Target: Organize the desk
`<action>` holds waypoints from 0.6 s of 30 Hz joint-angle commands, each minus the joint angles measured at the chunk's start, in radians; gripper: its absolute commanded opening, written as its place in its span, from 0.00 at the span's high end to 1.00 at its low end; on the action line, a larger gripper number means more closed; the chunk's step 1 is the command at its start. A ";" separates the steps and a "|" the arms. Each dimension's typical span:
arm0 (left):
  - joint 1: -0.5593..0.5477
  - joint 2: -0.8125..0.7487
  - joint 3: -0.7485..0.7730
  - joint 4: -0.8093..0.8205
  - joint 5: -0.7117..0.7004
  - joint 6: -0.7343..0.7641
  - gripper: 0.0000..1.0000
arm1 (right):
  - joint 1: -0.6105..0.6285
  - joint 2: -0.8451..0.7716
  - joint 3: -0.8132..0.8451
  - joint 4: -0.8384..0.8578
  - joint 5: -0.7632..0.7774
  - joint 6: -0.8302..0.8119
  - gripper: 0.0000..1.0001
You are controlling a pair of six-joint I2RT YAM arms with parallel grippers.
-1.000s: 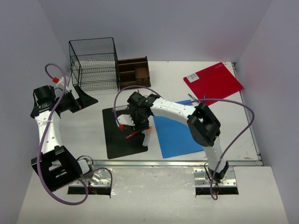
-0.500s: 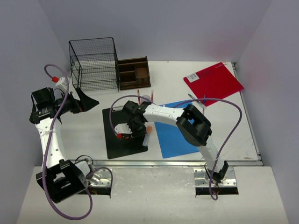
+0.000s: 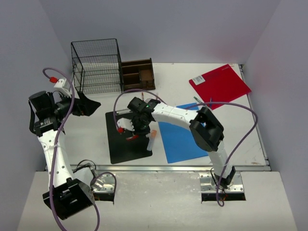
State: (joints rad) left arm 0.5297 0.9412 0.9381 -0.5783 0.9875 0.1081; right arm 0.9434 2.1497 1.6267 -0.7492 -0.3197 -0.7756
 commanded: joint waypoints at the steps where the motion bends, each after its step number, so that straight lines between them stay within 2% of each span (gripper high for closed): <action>1: -0.003 -0.029 0.032 0.230 0.089 -0.098 0.01 | -0.127 -0.235 0.082 0.087 -0.172 0.313 1.00; 4: -0.064 -0.054 -0.039 0.476 0.129 -0.275 0.03 | -0.239 -0.321 0.076 0.162 -0.251 0.511 1.00; 5: -0.105 -0.062 -0.059 0.496 0.113 -0.330 0.04 | -0.269 -0.342 0.074 0.176 -0.257 0.557 1.00; 6: -0.185 -0.072 -0.086 0.617 0.078 -0.406 0.05 | -0.314 -0.374 0.058 0.210 -0.296 0.635 1.00; 9: -0.346 -0.061 -0.132 0.834 0.009 -0.560 0.09 | -0.394 -0.424 0.005 0.282 -0.422 0.793 1.00; 12: -0.508 -0.014 -0.149 0.954 -0.064 -0.647 0.16 | -0.468 -0.488 -0.057 0.415 -0.493 0.945 1.00; 15: -0.600 0.073 -0.149 1.136 -0.096 -0.809 0.24 | -0.499 -0.561 -0.195 0.560 -0.550 1.065 1.00; 18: -0.642 0.147 -0.124 1.230 -0.119 -0.904 0.30 | -0.505 -0.601 -0.272 0.642 -0.585 1.144 1.00</action>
State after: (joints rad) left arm -0.0627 1.0108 0.7895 0.3694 0.9332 -0.5766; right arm 0.4395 1.6002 1.4488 -0.2946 -0.7849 0.1573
